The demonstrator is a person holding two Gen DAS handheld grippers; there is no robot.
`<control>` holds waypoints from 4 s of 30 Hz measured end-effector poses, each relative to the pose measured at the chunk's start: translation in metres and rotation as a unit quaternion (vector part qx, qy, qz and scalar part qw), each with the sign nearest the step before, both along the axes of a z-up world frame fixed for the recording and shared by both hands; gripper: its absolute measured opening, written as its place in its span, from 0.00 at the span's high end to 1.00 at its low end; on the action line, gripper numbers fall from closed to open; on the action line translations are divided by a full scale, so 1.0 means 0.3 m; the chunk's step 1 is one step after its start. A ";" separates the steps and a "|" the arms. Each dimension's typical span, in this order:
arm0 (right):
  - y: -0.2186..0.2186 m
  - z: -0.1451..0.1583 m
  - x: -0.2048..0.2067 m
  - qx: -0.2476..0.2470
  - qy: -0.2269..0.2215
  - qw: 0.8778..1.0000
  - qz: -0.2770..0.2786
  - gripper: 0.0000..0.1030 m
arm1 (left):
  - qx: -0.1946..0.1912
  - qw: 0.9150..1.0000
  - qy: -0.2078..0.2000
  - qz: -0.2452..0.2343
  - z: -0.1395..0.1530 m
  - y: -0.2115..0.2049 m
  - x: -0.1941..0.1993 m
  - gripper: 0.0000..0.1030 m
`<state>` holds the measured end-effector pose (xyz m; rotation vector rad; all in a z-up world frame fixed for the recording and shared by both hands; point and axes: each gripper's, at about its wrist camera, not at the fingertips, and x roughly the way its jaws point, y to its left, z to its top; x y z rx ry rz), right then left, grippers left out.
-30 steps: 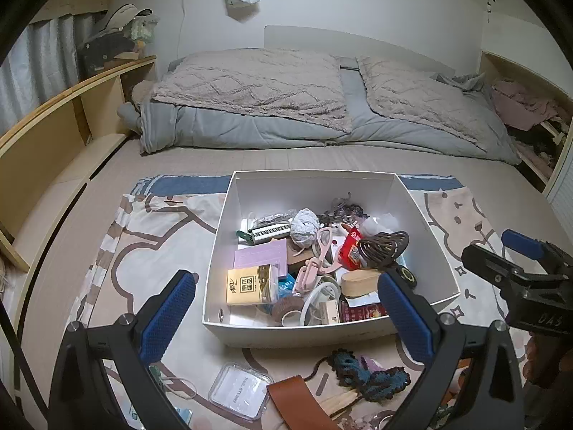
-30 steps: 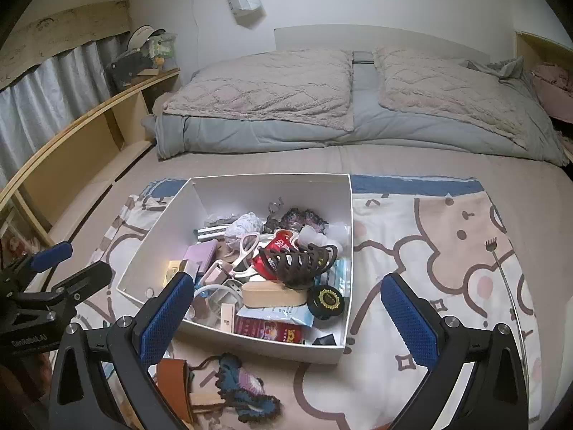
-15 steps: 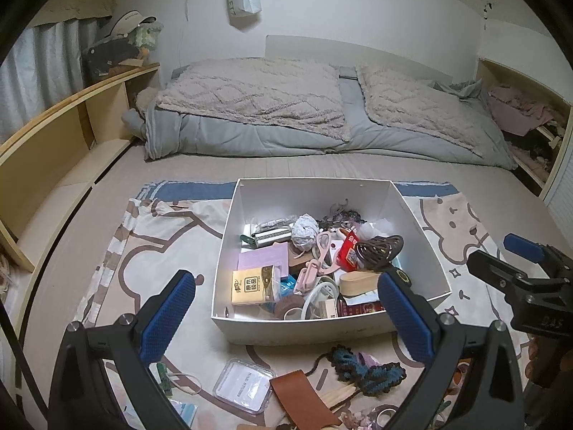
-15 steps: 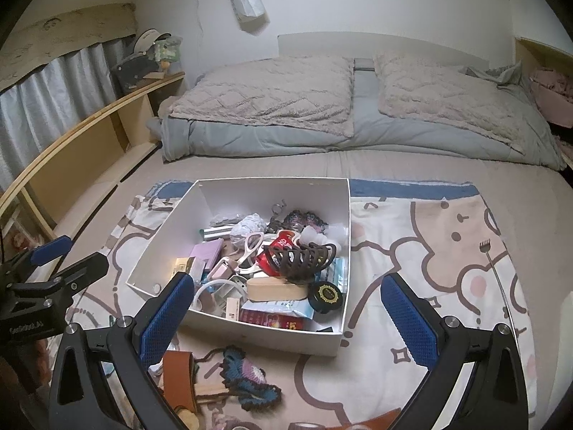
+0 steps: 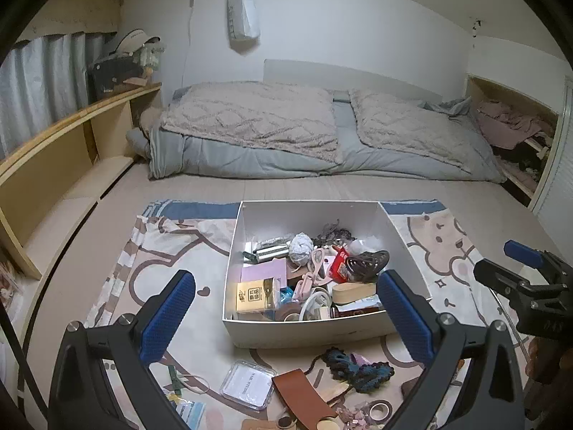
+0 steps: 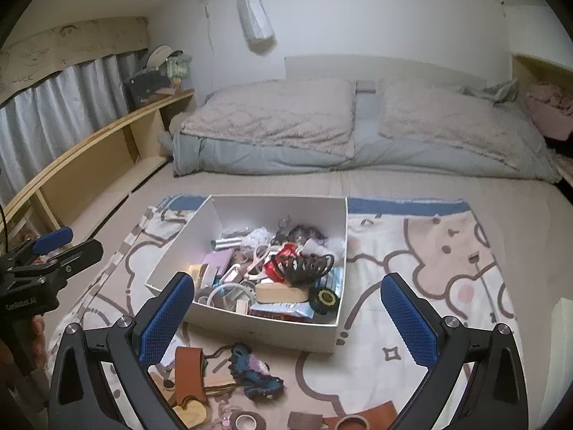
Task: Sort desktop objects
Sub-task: 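Raise both open grippers and back away from the shoe box, then move the left gripper toward the blue-white sachet while the right approaches the tape roll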
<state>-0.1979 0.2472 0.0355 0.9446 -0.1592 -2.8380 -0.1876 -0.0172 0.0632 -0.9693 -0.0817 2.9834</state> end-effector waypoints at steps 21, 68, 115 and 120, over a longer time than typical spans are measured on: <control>-0.003 0.054 0.172 0.000 0.016 0.999 0.048 0.00 | -0.007 0.999 0.030 -0.015 0.062 -0.084 0.192 0.00; 0.203 -0.222 0.210 0.017 -0.052 0.998 -0.007 0.00 | -0.031 0.993 -0.077 0.084 -0.291 -0.482 0.196 0.00; 0.162 -0.658 0.267 0.076 -0.111 0.991 0.021 0.00 | -0.098 0.982 -0.154 0.039 -0.734 -0.439 0.161 0.00; 0.138 -0.686 0.271 0.091 -0.117 0.988 0.031 0.00 | -0.096 0.980 -0.167 0.047 -0.766 -0.462 0.158 0.00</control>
